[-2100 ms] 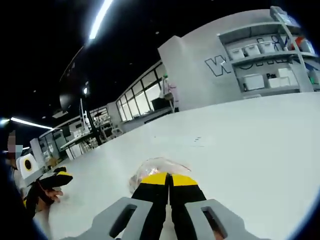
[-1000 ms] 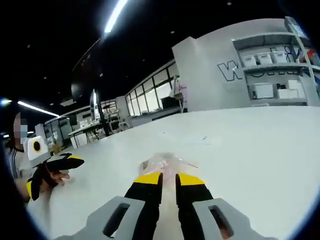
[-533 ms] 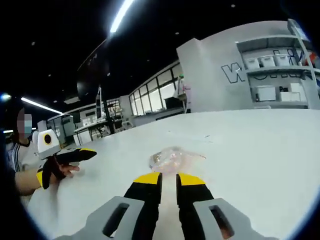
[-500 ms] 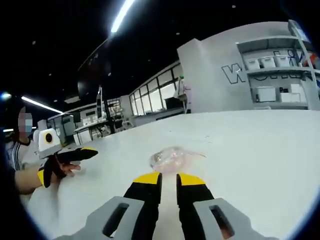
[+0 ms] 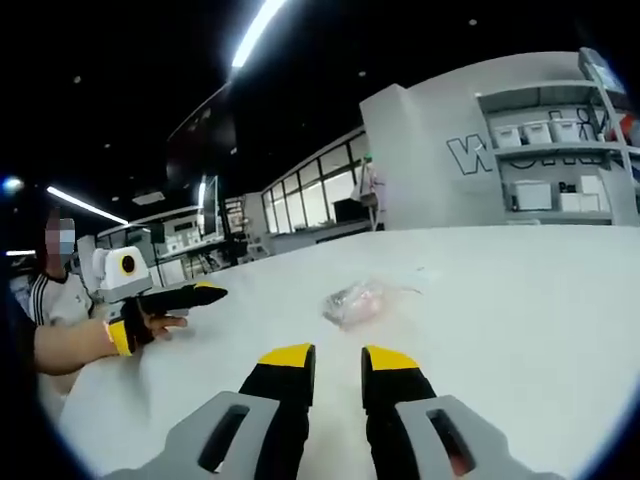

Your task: Open the resealable bag by pulling the two sides of the seal apart until the entire bag opening is separated and visibly accessible.

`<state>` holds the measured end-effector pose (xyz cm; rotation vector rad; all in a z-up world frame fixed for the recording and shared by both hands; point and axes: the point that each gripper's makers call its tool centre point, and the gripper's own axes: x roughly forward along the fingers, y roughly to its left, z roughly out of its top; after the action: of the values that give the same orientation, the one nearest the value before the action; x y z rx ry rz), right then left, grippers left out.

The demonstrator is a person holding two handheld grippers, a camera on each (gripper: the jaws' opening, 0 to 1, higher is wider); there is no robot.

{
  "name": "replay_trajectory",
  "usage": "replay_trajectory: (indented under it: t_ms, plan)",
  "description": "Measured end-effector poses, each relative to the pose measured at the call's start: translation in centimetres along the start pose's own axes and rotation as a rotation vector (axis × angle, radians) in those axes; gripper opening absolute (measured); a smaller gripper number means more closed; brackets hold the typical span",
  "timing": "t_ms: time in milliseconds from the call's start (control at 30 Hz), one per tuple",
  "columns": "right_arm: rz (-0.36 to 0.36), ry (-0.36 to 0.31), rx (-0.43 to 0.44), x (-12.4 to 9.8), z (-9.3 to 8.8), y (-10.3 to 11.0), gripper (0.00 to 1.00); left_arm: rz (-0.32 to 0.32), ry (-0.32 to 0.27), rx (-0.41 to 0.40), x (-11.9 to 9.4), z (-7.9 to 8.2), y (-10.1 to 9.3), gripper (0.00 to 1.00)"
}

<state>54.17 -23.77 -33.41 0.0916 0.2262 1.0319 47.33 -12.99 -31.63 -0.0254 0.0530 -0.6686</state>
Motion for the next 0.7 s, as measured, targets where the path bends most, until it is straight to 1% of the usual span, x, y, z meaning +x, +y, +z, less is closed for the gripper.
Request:
replay_trajectory:
  t_ms: [133, 400, 500, 700]
  plan:
    - [-0.006, -0.008, 0.003, -0.8, -0.1, 0.4, 0.15, 0.002, 0.014, 0.005, 0.1, -0.3, 0.0, 0.97]
    - [-0.029, -0.034, 0.002, -2.7, -0.1, 1.1, 0.14, 0.003, 0.02, 0.01, 0.1, -0.5, 0.0, 0.97]
    - [-0.035, -0.033, 0.0, -3.3, -0.3, 1.3, 0.14, 0.004, 0.023, 0.005, 0.1, -0.5, 0.0, 0.97]
    - [-0.04, -0.025, -0.013, -4.3, -0.8, 1.9, 0.14, 0.007, 0.059, 0.016, -0.5, -1.3, -0.5, 0.96]
